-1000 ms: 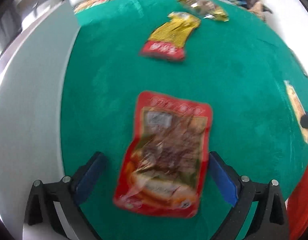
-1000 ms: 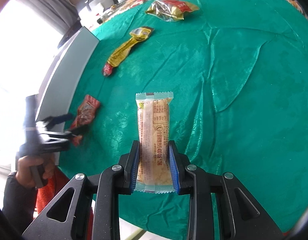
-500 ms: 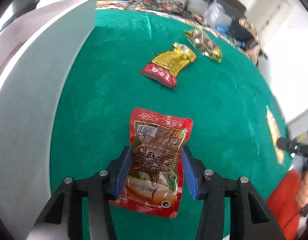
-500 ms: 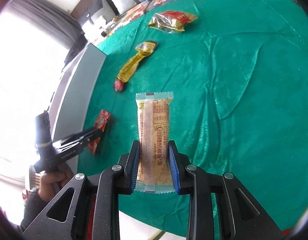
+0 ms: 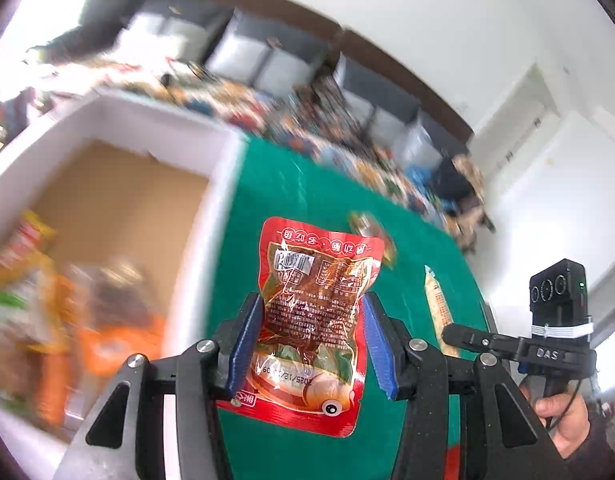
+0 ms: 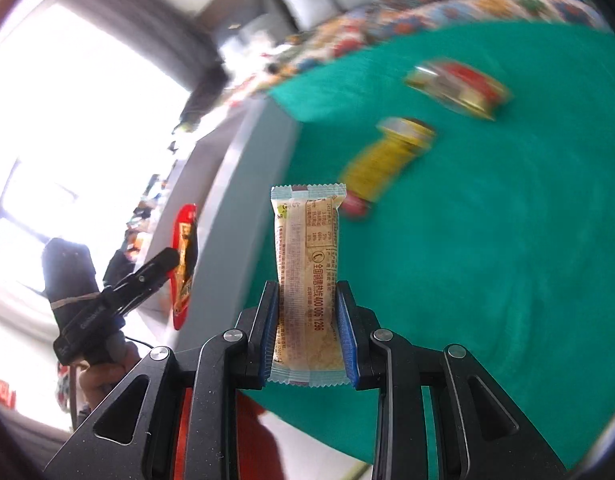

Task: Organize snacks
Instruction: 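Carry the fish pack and wafer bar over the box and open both tools, then withdraw both open tools from the box back over the table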

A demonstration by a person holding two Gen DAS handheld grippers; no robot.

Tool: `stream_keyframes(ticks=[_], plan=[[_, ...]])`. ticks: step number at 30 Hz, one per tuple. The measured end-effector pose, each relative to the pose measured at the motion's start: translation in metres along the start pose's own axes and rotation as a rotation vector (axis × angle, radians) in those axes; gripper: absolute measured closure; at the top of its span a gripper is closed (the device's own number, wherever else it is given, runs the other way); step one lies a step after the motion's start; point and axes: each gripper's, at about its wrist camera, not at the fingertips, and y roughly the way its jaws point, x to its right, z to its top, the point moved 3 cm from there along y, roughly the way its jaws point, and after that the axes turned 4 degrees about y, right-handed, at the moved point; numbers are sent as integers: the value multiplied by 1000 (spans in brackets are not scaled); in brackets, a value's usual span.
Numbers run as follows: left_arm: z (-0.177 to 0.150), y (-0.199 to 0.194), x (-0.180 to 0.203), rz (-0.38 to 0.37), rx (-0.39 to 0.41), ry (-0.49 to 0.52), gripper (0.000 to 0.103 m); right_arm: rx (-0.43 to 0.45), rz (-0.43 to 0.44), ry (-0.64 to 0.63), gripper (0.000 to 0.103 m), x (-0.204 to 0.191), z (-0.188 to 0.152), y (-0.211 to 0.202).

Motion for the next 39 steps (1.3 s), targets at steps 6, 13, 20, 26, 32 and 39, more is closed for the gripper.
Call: stream_keyframes(ticks=[6,13,20,26,32,39], plan=[[18,-68,-90,299,37,-23,41,-54,177,-178,74,-144,15,55],[-24,-104,-165,488,6,-154,14,-168,158,-302,25,-219,-13,127],[-36,-83,-126,362,50,-210,14,-15,-83,-351,25,-120,0,97],[-30,-22,8,152,-7,1,4,107,-574,-335,25,82,-19,51],[-72,82,108,36,-186,132,0,187,-778,-209,25,215,-40,-24],[-117,198,133,120,-315,269,0,292,-671,-44,24,260,-34,-61]])
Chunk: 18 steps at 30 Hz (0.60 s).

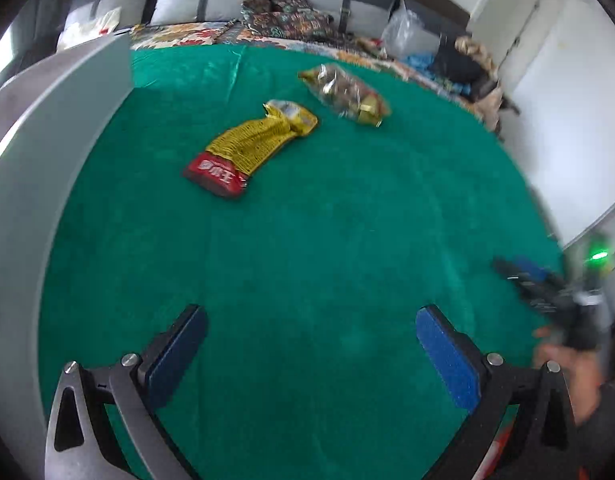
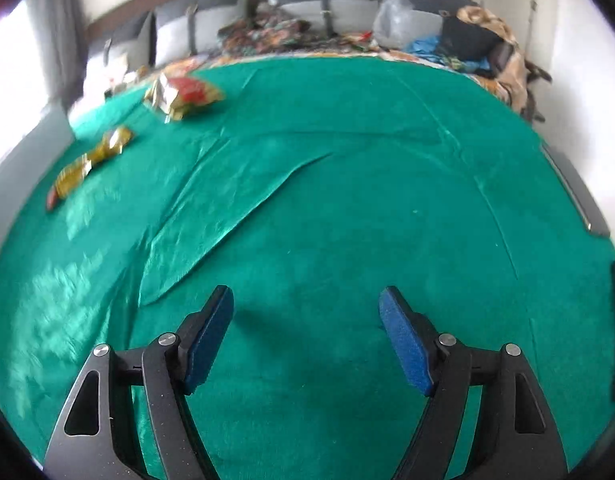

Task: Organize snacks
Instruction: 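Withdraw both open tools from the box back over the table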

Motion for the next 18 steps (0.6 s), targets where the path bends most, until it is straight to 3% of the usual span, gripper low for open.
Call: stream_keyframes(ticks=[5,10,18], plan=[[15,40,-2,92,11,69,0,-9,-54,-60,18,-13,2,1],[11,55,-5,159,37,143,0,-9,-46,-49,18,-18,-7,-10],[11,55,-5,166,46,164,0,-8,-46,-49,18,-18,-9,-12]])
